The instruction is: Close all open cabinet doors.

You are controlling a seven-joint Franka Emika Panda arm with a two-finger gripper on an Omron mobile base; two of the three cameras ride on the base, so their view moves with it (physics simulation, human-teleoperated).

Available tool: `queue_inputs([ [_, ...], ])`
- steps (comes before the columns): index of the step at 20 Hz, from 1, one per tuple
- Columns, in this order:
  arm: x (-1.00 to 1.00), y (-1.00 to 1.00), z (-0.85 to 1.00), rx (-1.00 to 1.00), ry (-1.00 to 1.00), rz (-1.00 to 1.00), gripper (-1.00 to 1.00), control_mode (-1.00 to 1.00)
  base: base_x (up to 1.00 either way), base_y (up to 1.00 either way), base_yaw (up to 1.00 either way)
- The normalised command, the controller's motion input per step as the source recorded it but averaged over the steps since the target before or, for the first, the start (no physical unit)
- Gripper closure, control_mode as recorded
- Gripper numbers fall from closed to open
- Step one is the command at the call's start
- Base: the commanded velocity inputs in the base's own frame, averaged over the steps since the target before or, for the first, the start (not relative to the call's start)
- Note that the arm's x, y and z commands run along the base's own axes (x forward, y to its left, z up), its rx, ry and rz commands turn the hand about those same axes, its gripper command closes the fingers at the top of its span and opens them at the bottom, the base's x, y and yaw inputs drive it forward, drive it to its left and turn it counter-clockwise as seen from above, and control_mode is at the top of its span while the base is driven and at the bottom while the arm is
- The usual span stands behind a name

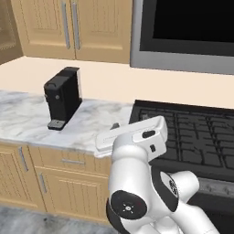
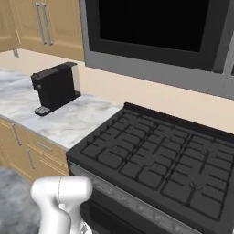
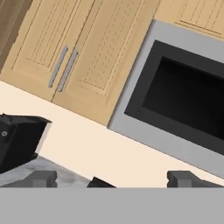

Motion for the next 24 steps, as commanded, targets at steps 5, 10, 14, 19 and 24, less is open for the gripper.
queue_inputs([
  [5,0.0,0.0,0.0,0.0,0.0,0.0,-1.0,1.0,0.31,1.0,-0.01],
  [10,0.0,0.0,0.0,0.0,0.0,0.0,-1.0,1.0,0.39,1.0,-0.02],
  [14,0.0,0.0,0.0,0.0,0.0,0.0,-1.0,1.0,0.63,1.0,-0.07],
  [19,0.0,0.0,0.0,0.0,0.0,0.0,-1.0,1.0,0.55,0.75,-0.15],
  [24,0.0,0.0,0.0,0.0,0.0,0.0,-1.0,1.0,0.6,0.51,-0.23],
])
